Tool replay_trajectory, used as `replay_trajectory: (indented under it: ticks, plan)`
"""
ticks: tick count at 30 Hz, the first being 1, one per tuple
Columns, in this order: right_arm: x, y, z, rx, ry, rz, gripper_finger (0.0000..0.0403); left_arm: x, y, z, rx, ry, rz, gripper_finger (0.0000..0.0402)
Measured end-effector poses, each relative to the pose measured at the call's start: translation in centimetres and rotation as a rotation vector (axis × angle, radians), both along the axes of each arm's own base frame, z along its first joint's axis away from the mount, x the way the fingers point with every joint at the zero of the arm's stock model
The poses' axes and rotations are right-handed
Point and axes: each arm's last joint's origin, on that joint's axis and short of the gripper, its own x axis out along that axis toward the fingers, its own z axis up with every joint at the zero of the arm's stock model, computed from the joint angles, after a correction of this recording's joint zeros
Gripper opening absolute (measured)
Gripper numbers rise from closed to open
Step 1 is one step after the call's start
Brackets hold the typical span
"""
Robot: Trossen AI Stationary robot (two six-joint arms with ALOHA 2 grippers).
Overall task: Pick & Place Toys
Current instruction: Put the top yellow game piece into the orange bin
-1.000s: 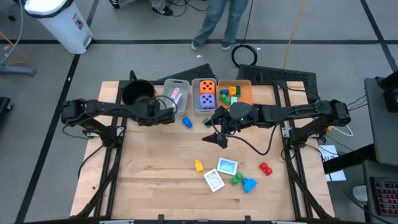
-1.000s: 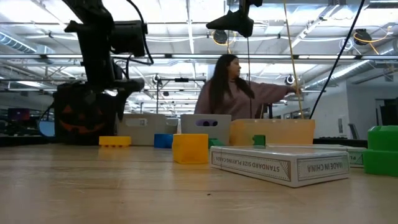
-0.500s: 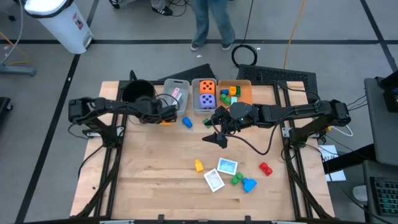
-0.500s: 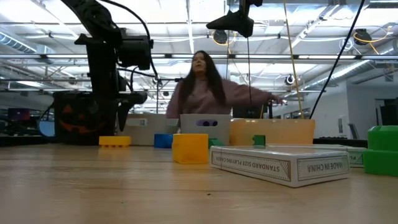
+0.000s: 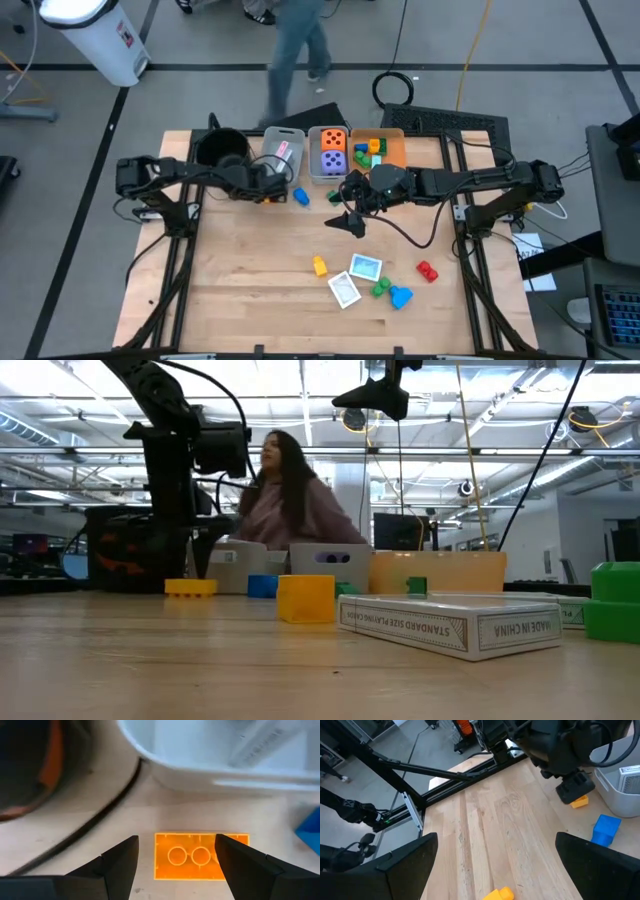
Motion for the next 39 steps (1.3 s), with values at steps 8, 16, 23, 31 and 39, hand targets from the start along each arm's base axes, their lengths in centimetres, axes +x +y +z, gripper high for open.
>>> replay_trajectory:
  ticks: [8,16,23,31,39]
  plan:
    - [0.0,0.0,0.0,0.000,0.000,0.000,0.0396,0.6,-2.2,0.0,-0.088,-0.015,-0.124,0.0271]
    - [0.0,0.0,0.0,0.001,-0.001,0.000,0.0396,0.9,-5.3,0.0,-0.236,-0.026,-0.275,0.0271]
    - [0.0,0.0,0.1,0.000,-0.009,0.001,0.0396,0.2,-6.4,1.5,-0.213,-0.063,-0.340,0.0271]
    - [0.0,0.0,0.1,-0.009,-0.010,0.006,0.0396,-1.1,-6.0,4.5,-0.122,-0.134,-0.455,0.0271]
    - [0.1,0.0,0.1,-0.010,-0.017,0.006,0.0396,-1.5,-5.5,4.0,-0.153,-0.055,-0.439,0.0271]
